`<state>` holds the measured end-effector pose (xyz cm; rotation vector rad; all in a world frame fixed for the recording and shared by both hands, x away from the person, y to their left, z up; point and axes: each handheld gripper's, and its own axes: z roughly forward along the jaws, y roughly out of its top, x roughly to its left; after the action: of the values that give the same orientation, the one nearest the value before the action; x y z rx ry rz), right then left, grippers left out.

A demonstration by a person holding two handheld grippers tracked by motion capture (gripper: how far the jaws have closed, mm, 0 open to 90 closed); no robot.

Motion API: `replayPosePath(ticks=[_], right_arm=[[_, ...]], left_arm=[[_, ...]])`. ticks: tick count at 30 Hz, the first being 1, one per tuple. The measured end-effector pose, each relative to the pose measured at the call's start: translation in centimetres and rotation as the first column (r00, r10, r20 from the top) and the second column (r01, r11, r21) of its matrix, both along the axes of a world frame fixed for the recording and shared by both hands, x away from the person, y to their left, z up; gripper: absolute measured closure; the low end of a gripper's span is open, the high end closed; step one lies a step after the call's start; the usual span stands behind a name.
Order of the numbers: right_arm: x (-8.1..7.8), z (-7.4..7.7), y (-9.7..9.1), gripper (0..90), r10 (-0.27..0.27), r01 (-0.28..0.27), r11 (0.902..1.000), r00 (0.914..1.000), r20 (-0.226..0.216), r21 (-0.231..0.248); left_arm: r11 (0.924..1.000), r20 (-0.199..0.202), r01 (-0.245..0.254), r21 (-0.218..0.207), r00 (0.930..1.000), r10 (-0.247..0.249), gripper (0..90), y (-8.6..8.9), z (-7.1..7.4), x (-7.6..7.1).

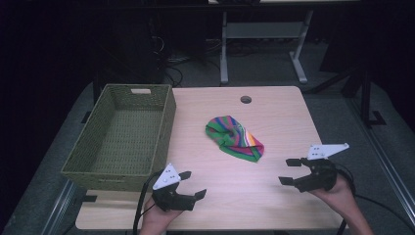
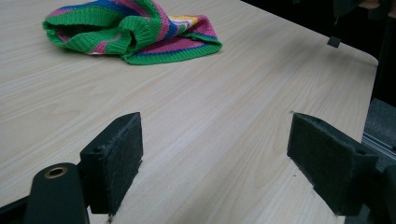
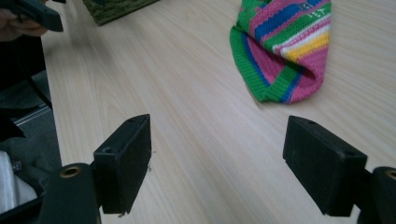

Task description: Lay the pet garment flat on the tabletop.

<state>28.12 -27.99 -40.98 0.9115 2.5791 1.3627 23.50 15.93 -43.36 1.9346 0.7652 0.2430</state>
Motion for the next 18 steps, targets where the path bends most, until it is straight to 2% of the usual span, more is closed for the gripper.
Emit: replayPosePath(ticks=[2,6,11,18], right_arm=[[0.6,0.4,0.4,22.2,0.016,-0.016,0.9998,0.9998,-0.008,0.009],[2.0,1.2,1.2,20.7,0.035,-0.036,0.9993,0.9990,-0.028,-0.014],[3.3,1.4,2.4,20.7,0.059,-0.060,0.9979,0.9976,-0.036,-0.026],[4.4,2.0,3.8,20.2,0.079,-0.080,0.9962,0.9966,-0.023,-0.035]], left_arm=[[1.0000,0.001,0.000,0.002,1.0000,0.000,17.9,0.0,0.0,0.0],[1.0000,0.004,0.004,0.008,1.0000,-0.004,18.3,0.1,0.0,0.1],[1.0000,-0.001,0.004,0.006,1.0000,-0.004,18.7,0.2,0.0,0.3],[0.9999,-0.006,0.012,0.008,0.9999,-0.011,18.6,0.1,-0.1,0.4]])
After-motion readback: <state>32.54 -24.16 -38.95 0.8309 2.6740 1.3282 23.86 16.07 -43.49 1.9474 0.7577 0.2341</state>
